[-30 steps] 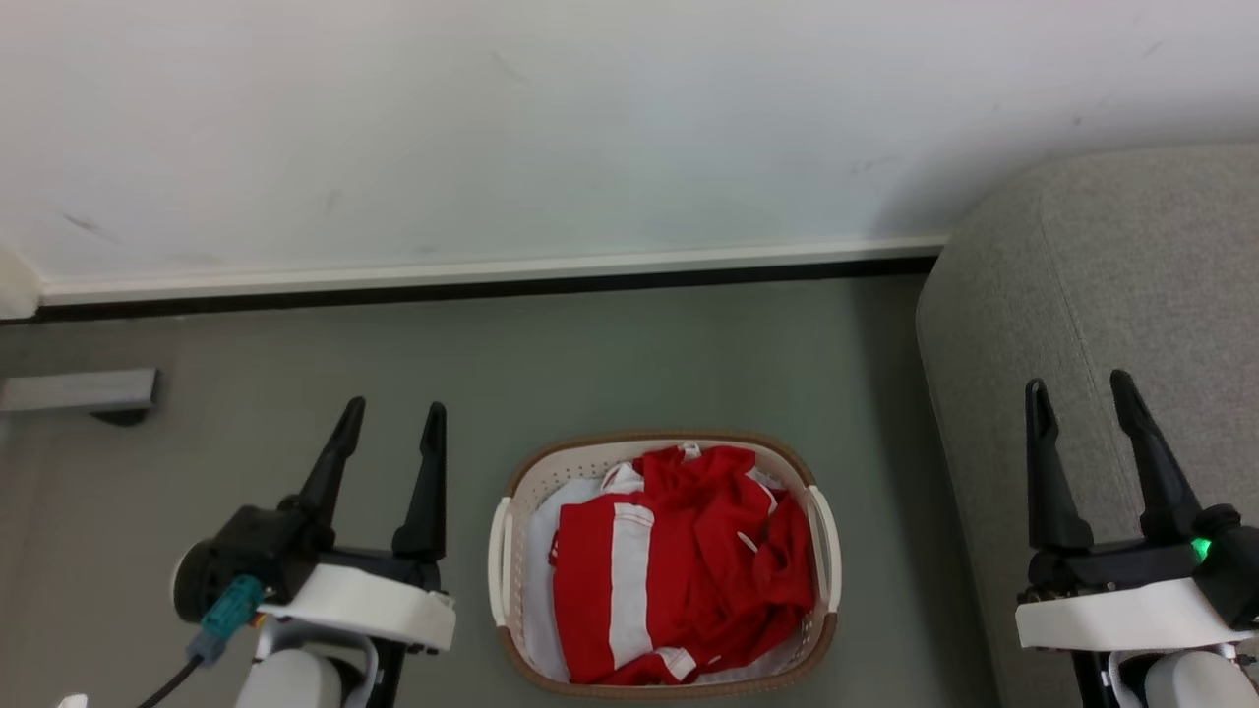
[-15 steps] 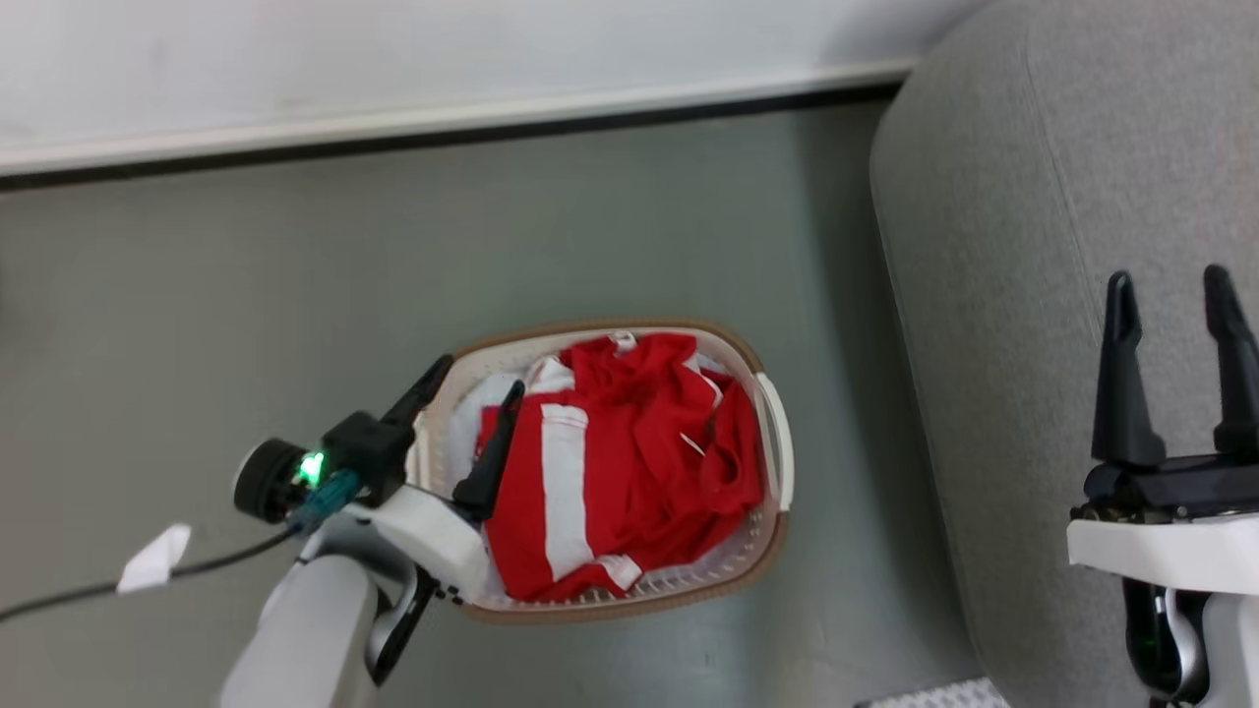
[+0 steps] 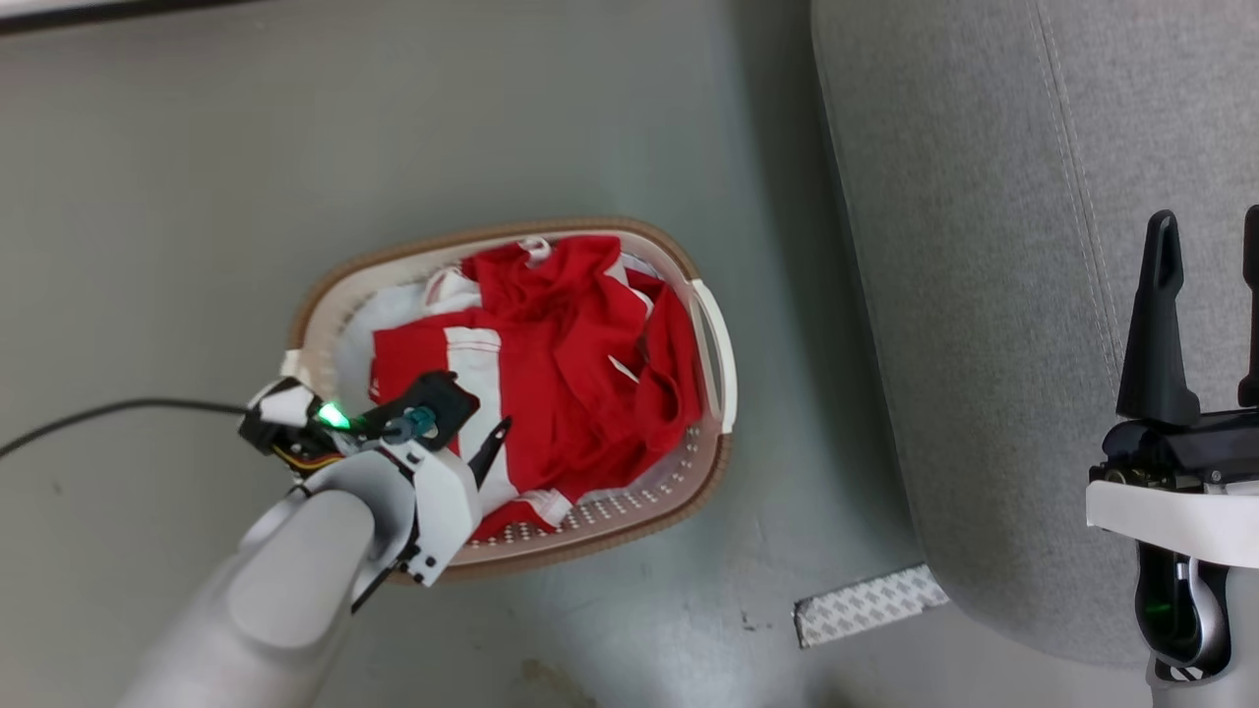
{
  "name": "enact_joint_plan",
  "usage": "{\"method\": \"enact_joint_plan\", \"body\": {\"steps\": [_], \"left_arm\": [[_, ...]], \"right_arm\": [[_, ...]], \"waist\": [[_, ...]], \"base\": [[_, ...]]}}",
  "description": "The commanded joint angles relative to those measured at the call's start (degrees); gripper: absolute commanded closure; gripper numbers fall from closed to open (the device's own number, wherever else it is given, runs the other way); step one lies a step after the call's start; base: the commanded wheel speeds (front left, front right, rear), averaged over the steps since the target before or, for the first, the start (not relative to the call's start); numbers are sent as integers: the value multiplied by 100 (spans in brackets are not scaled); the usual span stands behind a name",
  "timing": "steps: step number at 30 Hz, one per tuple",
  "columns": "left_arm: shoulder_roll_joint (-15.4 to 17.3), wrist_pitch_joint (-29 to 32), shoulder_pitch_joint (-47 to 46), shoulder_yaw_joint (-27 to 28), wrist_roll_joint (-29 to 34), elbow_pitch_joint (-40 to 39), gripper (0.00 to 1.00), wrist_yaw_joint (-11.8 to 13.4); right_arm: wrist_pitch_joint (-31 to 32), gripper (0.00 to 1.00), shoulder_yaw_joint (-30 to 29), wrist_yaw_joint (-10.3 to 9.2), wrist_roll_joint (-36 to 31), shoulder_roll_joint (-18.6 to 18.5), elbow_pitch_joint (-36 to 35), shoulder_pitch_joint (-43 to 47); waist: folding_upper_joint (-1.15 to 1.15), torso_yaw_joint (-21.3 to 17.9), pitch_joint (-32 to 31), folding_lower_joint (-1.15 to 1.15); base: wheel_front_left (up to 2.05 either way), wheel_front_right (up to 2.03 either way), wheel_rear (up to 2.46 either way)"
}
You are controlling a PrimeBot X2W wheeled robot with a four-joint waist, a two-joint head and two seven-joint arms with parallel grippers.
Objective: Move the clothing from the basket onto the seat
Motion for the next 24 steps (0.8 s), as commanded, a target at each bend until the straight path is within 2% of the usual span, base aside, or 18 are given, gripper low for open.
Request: {"method": "enact_joint_plan", "body": {"steps": [1, 8, 12, 23, 24], "left_arm": [[101, 115, -181, -186, -99, 146, 0, 11], [257, 740, -677, -757, -611, 746, 0, 11], [383, 1028, -901, -1095, -672, 972, 0, 11], [578, 1422, -1293, -1794, -915, 1415, 0, 10], [583, 1393, -1318, -1812, -954, 1443, 23, 10]], "right_arm": [[2, 0, 11, -12, 102, -3, -33, -100], [2, 0, 166, -12, 375, -3, -85, -236], [2, 0, 252, -12, 551, -3, -64, -259], [3, 0, 422, -12, 891, -1, -51, -255], [3, 0, 424, -12, 904, -2, -45, -265]], "waist": [[0, -210, 296, -1], [0, -537, 726, -1], [0, -742, 921, -1], [0, -1078, 1185, -1], [0, -1081, 1192, -1]], "base": [[0, 0, 0], [0, 0, 0], [0, 0, 0], [0, 0, 0], [0, 0, 0]]}}
